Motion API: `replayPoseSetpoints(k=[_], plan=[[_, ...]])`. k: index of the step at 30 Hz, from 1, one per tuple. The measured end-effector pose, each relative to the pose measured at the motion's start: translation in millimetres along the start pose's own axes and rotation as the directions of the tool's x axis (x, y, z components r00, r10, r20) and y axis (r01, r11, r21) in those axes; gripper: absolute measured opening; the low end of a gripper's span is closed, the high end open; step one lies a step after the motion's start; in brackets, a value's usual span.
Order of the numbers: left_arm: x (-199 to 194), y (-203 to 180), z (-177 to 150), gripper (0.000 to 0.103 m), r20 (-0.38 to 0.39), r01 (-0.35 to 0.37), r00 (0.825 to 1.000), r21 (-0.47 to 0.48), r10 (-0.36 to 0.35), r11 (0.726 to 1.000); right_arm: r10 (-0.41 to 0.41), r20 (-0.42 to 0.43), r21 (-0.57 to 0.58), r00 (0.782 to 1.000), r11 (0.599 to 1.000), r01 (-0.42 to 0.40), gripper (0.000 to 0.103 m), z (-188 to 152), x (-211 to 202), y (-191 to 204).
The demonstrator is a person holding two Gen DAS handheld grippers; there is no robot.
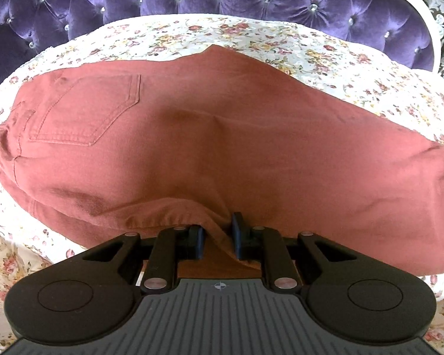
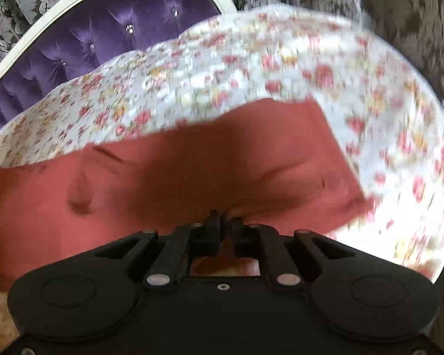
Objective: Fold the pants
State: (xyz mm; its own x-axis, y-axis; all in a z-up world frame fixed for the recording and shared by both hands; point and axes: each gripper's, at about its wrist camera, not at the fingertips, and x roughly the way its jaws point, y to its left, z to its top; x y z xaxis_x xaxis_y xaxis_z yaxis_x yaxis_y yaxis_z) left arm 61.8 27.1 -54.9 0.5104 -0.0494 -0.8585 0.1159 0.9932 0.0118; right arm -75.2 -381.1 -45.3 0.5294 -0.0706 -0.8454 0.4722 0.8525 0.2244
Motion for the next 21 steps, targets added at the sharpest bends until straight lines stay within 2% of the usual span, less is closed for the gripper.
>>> replayPoseSetpoints(k=[1, 2, 3, 7, 10, 12, 16, 21], plan=[[0, 0, 0, 0.018, 0.000, -0.002, 1.000, 0.001, 0.002, 1.000, 0.004, 0.004, -0.007, 1.000, 1.000, -0.004, 0.024, -3, -4, -4], [0, 0, 0, 0.018, -0.001, -0.004, 1.000, 0.001, 0.004, 1.000, 0.002, 0.008, -0.012, 1.000, 1.000, -0.002, 0.036, -4, -6, -8], [0, -1, 0, 0.018, -0.002, -0.006, 1.000, -0.001, 0.006, 1.000, -0.005, 0.022, -0.011, 1.000, 1.000, 0.005, 0.042, -3, -12, -13], [1, -1, 1, 0.018, -0.005, -0.014, 1.000, 0.000, 0.014, 1.000, -0.018, 0.102, -0.012, 0.995, 1.000, 0.019, 0.042, 16, -25, -31], [1, -4, 1, 0.018, -0.003, -0.022, 1.000, 0.015, 0.022, 1.000, -0.012, 0.174, -0.031, 0.985, 0.999, 0.018, 0.053, 38, -19, -45], [1, -5, 1, 0.018, -0.002, -0.028, 1.000, 0.019, 0.028, 0.999, 0.005, 0.204, -0.047, 0.979, 0.999, 0.005, 0.055, 54, -8, -52], [0, -5, 0, 0.018, -0.003, -0.034, 0.999, 0.014, 0.034, 0.999, 0.023, 0.168, -0.076, 0.985, 0.997, -0.010, 0.054, 78, 26, -61], [1, -6, 1, 0.018, -0.008, -0.042, 0.999, 0.015, 0.042, 0.999, 0.023, 0.118, -0.147, 0.993, 0.989, -0.006, 0.054, 75, 51, -64]])
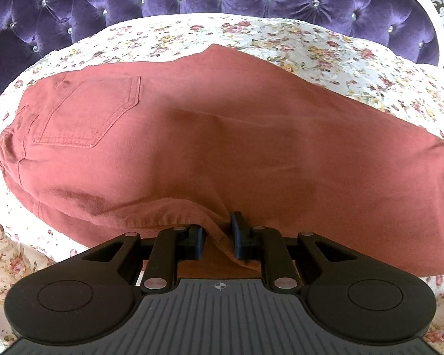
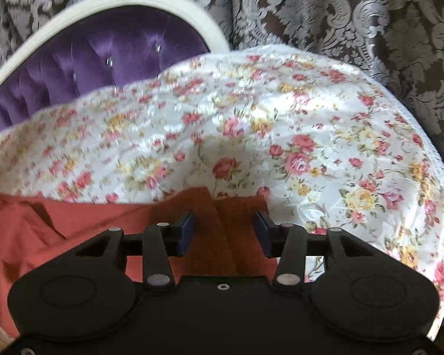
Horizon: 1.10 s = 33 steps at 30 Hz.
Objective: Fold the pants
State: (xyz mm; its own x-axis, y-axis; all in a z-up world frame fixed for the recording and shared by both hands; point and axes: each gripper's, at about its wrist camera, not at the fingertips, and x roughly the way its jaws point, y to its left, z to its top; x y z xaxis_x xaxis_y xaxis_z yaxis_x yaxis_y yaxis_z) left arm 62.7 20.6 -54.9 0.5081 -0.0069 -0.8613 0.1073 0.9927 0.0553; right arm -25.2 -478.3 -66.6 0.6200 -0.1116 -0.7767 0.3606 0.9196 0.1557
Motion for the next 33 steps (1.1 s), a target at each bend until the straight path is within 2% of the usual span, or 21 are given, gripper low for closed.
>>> replayPoseSetpoints(k=[2, 4, 5, 6, 9, 11, 13, 15, 17, 18, 19, 21, 22, 23, 24, 26, 28, 33], plan=[[0, -1, 0, 0.018, 0.000, -0.005, 1.000, 0.006, 0.005, 1.000, 0.012, 0.007, -0.010, 1.000, 1.000, -0.012, 0.052, -4, 2, -1], [0, -2, 1, 0.018, 0.000, -0.010, 1.000, 0.007, 0.010, 1.000, 0.036, 0.005, -0.020, 0.999, 0.999, -0.036, 0.020, -5, 0, 1], [0, -2, 1, 0.018, 0.000, -0.010, 1.000, 0.004, 0.010, 1.000, 0.060, -0.007, -0.013, 0.998, 0.998, -0.060, 0.015, -4, -1, 3], [0, -1, 1, 0.018, 0.000, -0.008, 1.000, -0.001, 0.008, 1.000, 0.050, 0.006, -0.019, 0.999, 0.999, -0.050, 0.011, -4, -6, 8], [-1, 3, 2, 0.017, 0.006, 0.011, 1.000, -0.018, -0.010, 1.000, -0.001, 0.120, -0.093, 0.993, 0.996, 0.012, 0.007, -3, -35, 22], [-3, 5, 2, 0.017, 0.014, 0.031, 0.999, -0.033, -0.030, 0.999, -0.071, 0.196, -0.083, 0.978, 0.993, 0.089, 0.007, -2, -55, 22], [-2, 5, 0, 0.018, 0.019, 0.042, 0.999, -0.042, -0.042, 0.998, -0.115, 0.201, -0.041, 0.973, 0.991, 0.126, 0.006, -4, -58, 11], [-2, 1, -1, 0.018, 0.027, 0.030, 0.999, -0.031, -0.030, 0.999, -0.113, 0.107, 0.007, 0.988, 0.994, 0.113, 0.006, -8, -41, -1], [-3, -3, -2, 0.019, 0.033, 0.016, 0.999, -0.008, -0.016, 1.000, -0.122, 0.009, 0.015, 0.992, 0.992, 0.122, 0.007, -16, -18, -6], [-4, -3, -2, 0.020, 0.032, 0.015, 0.999, -0.003, -0.015, 1.000, -0.127, -0.010, 0.010, 0.992, 0.992, 0.127, 0.007, -20, -11, -6], [-4, -2, -3, 0.020, 0.029, 0.018, 0.999, -0.001, -0.018, 1.000, -0.136, 0.006, 0.005, 0.991, 0.991, 0.136, 0.008, -22, -11, -5], [-6, 1, -4, 0.020, 0.019, 0.037, 0.999, -0.002, -0.037, 0.999, -0.163, -0.004, -0.003, 0.987, 0.987, 0.163, 0.019, -18, -14, -1], [-7, 2, -5, 0.021, 0.013, 0.047, 0.999, -0.003, -0.047, 0.999, -0.181, -0.003, -0.005, 0.983, 0.983, 0.181, 0.021, -16, -16, 2], [-9, 3, -6, 0.021, 0.005, 0.056, 0.998, 0.000, -0.056, 0.998, -0.209, 0.004, -0.011, 0.978, 0.978, 0.209, 0.033, -14, -19, 4], [-10, 4, -7, 0.022, 0.001, 0.062, 0.998, 0.003, -0.062, 0.998, -0.235, 0.019, -0.017, 0.972, 0.972, 0.235, 0.039, -12, -24, 5], [-14, 6, -11, 0.023, -0.003, 0.076, 0.997, 0.008, -0.076, 0.997, -0.264, 0.064, -0.020, 0.962, 0.964, 0.266, 0.039, -9, -35, 10], [-19, 9, -15, 0.024, -0.001, 0.088, 0.996, 0.016, -0.088, 0.996, -0.239, 0.089, -0.002, 0.967, 0.971, 0.241, 0.039, -5, -48, 16], [-36, 24, -14, 0.029, 0.016, 0.101, 0.995, 0.025, -0.101, 0.995, -0.079, 0.136, -0.016, 0.988, 0.997, 0.082, 0.039, 2, -74, 53]])
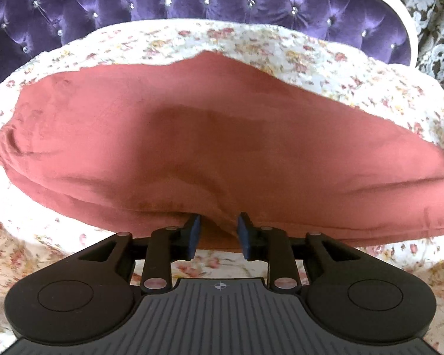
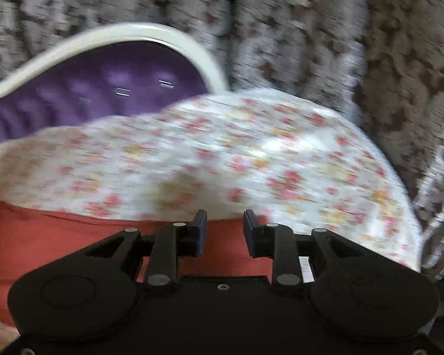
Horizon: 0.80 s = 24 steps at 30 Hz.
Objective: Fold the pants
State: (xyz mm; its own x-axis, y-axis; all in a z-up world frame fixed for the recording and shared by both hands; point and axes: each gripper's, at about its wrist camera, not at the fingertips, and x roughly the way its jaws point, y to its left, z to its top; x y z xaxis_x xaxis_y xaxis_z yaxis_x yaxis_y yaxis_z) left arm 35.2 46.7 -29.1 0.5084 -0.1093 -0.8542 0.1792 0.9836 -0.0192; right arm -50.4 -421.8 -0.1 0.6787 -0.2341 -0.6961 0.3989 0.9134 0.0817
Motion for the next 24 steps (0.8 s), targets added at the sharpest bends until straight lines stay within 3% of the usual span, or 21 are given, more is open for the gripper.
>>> replayPoseSetpoints(k=[4, 9, 14, 19, 22, 24], plan=[[-10, 33, 15, 0.031, 0.031, -0.066, 0.997, -0.042, 0.068, 0.997, 0.160, -0.001, -0.069, 0.987, 0.985, -0.159, 0.039, 2, -9, 55], [-9, 91, 41, 0.034, 0.027, -0.169, 0.984, -0.127, 0.174, 0.977, 0.337, -0.039, -0.219, 0.941, 0.916, -0.337, 0.039, -10, -14, 146], [2, 148, 54, 0.035, -0.034, -0.206, 0.978, -0.224, 0.204, 0.952, 0.484, -0.099, -0.363, 0.869, 0.796, -0.484, 0.039, -37, -20, 241], [11, 182, 56, 0.036, -0.078, -0.210, 0.977, -0.279, 0.196, 0.937, 0.584, -0.197, -0.471, 0.787, 0.648, -0.598, 0.039, -71, -23, 319], [16, 195, 54, 0.039, -0.085, -0.204, 0.979, -0.308, 0.187, 0.929, 0.600, -0.223, -0.568, 0.768, 0.560, -0.603, 0.039, -94, -27, 352], [17, 203, 53, 0.043, -0.082, -0.197, 0.980, -0.320, 0.180, 0.927, 0.598, -0.224, -0.632, 0.769, 0.512, -0.582, 0.038, -106, -29, 366]])
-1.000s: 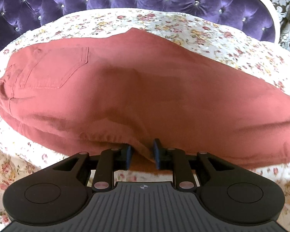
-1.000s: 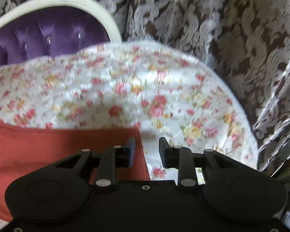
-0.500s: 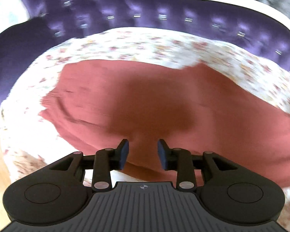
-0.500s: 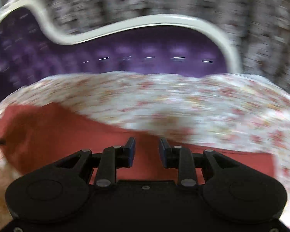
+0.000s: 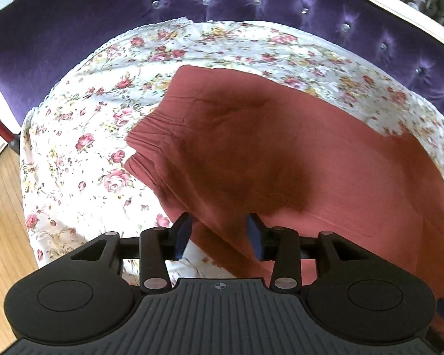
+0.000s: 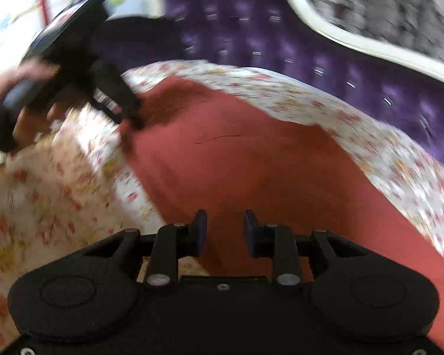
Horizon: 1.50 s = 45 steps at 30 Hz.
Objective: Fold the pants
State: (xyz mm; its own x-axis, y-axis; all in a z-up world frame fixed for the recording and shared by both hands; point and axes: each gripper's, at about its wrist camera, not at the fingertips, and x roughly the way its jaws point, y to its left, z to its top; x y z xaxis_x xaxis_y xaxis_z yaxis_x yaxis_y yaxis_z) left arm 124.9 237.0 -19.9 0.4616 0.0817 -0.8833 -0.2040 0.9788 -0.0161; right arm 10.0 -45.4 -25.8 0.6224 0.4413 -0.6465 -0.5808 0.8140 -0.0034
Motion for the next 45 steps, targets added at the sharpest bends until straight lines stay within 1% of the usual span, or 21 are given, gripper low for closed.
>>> replayPoseSetpoints(k=[3, 7, 8, 12, 14, 15, 16, 18, 19, 22, 25, 28, 30, 32, 35, 37, 38, 41, 42, 43, 45], plan=[[6, 7, 5, 0.045, -0.003, 0.020, 1.000, -0.022, -0.020, 1.000, -0.021, -0.012, -0.089, 1.000, 0.996, 0.020, 0.039, -4, 11, 13], [10, 13, 11, 0.047, -0.006, 0.041, 0.999, -0.063, -0.041, 0.997, -0.030, -0.019, -0.164, 0.999, 0.986, 0.026, 0.040, -9, 19, 24], [13, 14, 13, 0.047, -0.011, 0.042, 0.999, -0.068, -0.043, 0.997, -0.033, -0.017, -0.181, 0.999, 0.983, 0.029, 0.041, -11, 20, 25], [23, 9, 20, 0.045, -0.022, 0.032, 0.999, -0.063, -0.034, 0.997, -0.061, -0.016, -0.231, 0.998, 0.971, 0.055, 0.041, -12, 28, 35], [25, 7, 23, 0.030, -0.009, 0.033, 0.999, -0.072, -0.034, 0.997, -0.079, -0.015, -0.246, 0.997, 0.966, 0.073, 0.039, -12, 31, 35], [25, 5, 24, 0.016, -0.002, 0.014, 1.000, -0.067, -0.015, 0.998, -0.088, -0.013, -0.249, 0.996, 0.965, 0.082, 0.037, -12, 32, 35], [24, 2, 27, 0.011, 0.008, -0.008, 1.000, -0.059, 0.009, 0.998, -0.094, -0.008, -0.247, 0.996, 0.965, 0.089, 0.035, -11, 33, 34], [20, 0, 31, 0.005, 0.022, -0.014, 1.000, -0.054, 0.015, 0.998, -0.099, 0.006, -0.222, 0.995, 0.970, 0.098, 0.010, -9, 31, 30], [14, 0, 33, 0.004, 0.036, -0.012, 0.999, -0.050, 0.014, 0.999, -0.099, 0.014, -0.194, 0.995, 0.976, 0.100, 0.010, -6, 29, 26], [-9, 1, 33, 0.004, 0.079, -0.007, 0.997, -0.043, 0.010, 0.999, -0.074, 0.045, -0.131, 0.996, 0.988, 0.079, 0.010, -1, 16, 20], [-24, 3, 25, 0.004, 0.095, -0.013, 0.995, -0.010, 0.014, 1.000, -0.043, 0.038, -0.163, 0.998, 0.985, 0.049, 0.011, -4, 9, 27], [-11, 6, 17, 0.005, 0.048, -0.029, 0.998, 0.013, 0.029, 0.999, -0.042, -0.014, -0.206, 0.999, 0.978, 0.038, 0.011, -14, 23, 37], [8, 6, 13, 0.008, -0.011, -0.047, 0.999, 0.033, 0.047, 0.998, -0.047, -0.055, -0.212, 0.997, 0.977, 0.034, 0.013, -21, 36, 41], [17, 6, 9, 0.010, -0.028, -0.055, 0.998, 0.055, 0.056, 0.997, -0.053, -0.044, -0.216, 0.998, 0.976, 0.042, 0.016, -24, 38, 43], [2, 7, 7, 0.013, 0.011, -0.074, 0.997, 0.070, 0.074, 0.995, -0.023, -0.033, -0.170, 0.999, 0.985, 0.017, 0.022, -19, 25, 36], [-16, 6, 6, 0.020, 0.063, -0.110, 0.992, 0.079, 0.105, 0.991, 0.006, -0.012, -0.109, 1.000, 0.994, -0.007, 0.029, -15, 13, 24], [-25, 4, 4, 0.021, 0.095, -0.144, 0.986, 0.081, 0.136, 0.986, 0.014, -0.002, -0.078, 1.000, 0.997, -0.014, 0.032, -14, 9, 18], [-49, -5, 3, 0.021, 0.193, -0.230, 0.958, 0.084, 0.211, 0.969, 0.029, 0.034, 0.021, 0.999, 0.999, -0.030, 0.032, -6, -2, -5], [-54, -11, 4, 0.022, 0.218, -0.231, 0.954, 0.089, 0.207, 0.969, 0.029, 0.042, 0.047, 0.999, 0.998, -0.031, 0.033, -4, -4, -12], [-57, -18, 6, 0.027, 0.230, -0.215, 0.955, 0.106, 0.186, 0.971, 0.026, 0.049, 0.076, 0.998, 0.997, -0.030, 0.033, -1, -4, -21], [-55, -35, 13, 0.030, 0.226, -0.162, 0.966, 0.149, 0.126, 0.975, -0.001, 0.056, 0.115, 0.998, 0.993, -0.005, 0.034, 5, 0, -36]])
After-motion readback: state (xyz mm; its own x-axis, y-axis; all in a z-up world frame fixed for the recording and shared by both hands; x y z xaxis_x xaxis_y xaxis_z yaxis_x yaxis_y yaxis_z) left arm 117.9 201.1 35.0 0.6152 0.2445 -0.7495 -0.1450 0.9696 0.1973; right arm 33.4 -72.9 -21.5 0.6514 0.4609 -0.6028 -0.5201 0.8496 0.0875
